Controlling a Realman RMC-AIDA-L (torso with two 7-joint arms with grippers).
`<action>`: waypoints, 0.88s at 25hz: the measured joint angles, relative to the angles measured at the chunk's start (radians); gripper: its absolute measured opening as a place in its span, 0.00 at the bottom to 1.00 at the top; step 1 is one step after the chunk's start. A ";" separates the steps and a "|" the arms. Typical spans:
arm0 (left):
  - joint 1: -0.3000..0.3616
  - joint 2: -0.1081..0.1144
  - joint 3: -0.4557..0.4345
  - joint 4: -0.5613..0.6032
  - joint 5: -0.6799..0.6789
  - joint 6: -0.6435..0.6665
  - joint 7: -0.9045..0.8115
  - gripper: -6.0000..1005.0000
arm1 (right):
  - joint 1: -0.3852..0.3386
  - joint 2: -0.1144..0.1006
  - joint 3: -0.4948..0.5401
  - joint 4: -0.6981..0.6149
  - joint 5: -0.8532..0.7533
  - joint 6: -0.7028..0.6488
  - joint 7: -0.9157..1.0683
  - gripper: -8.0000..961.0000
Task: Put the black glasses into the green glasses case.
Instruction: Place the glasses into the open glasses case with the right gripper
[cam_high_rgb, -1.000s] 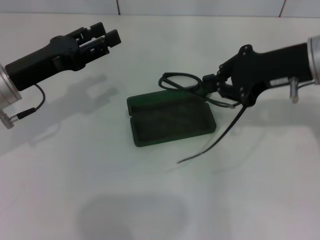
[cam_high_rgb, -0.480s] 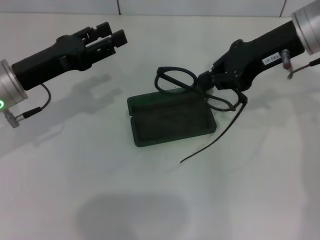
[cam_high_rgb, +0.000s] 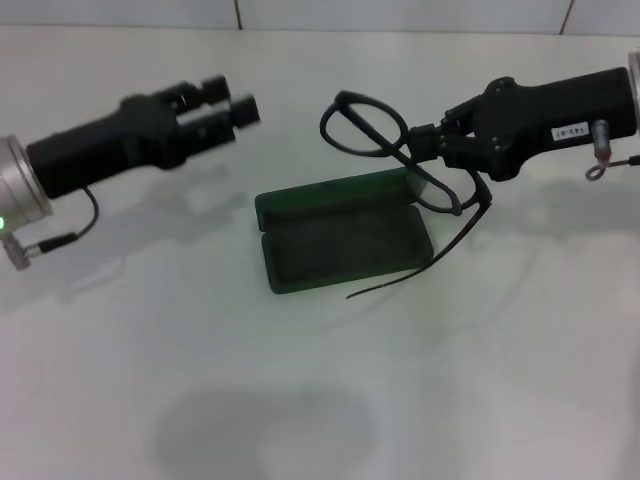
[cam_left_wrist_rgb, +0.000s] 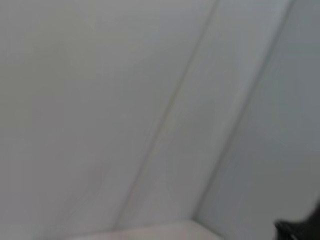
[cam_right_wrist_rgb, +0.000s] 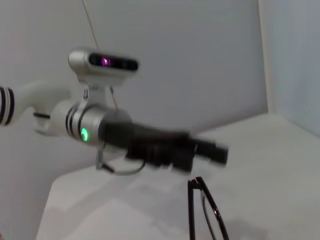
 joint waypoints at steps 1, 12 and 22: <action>-0.002 0.002 0.006 0.001 0.013 0.011 0.000 0.71 | -0.012 0.004 0.006 0.001 0.016 0.003 -0.022 0.11; -0.026 0.012 0.095 0.008 0.035 0.082 -0.062 0.71 | -0.112 0.010 -0.071 -0.037 0.018 0.025 -0.137 0.12; -0.053 0.019 0.107 0.009 0.038 0.078 -0.079 0.71 | -0.132 0.015 -0.078 -0.077 -0.183 0.131 0.114 0.12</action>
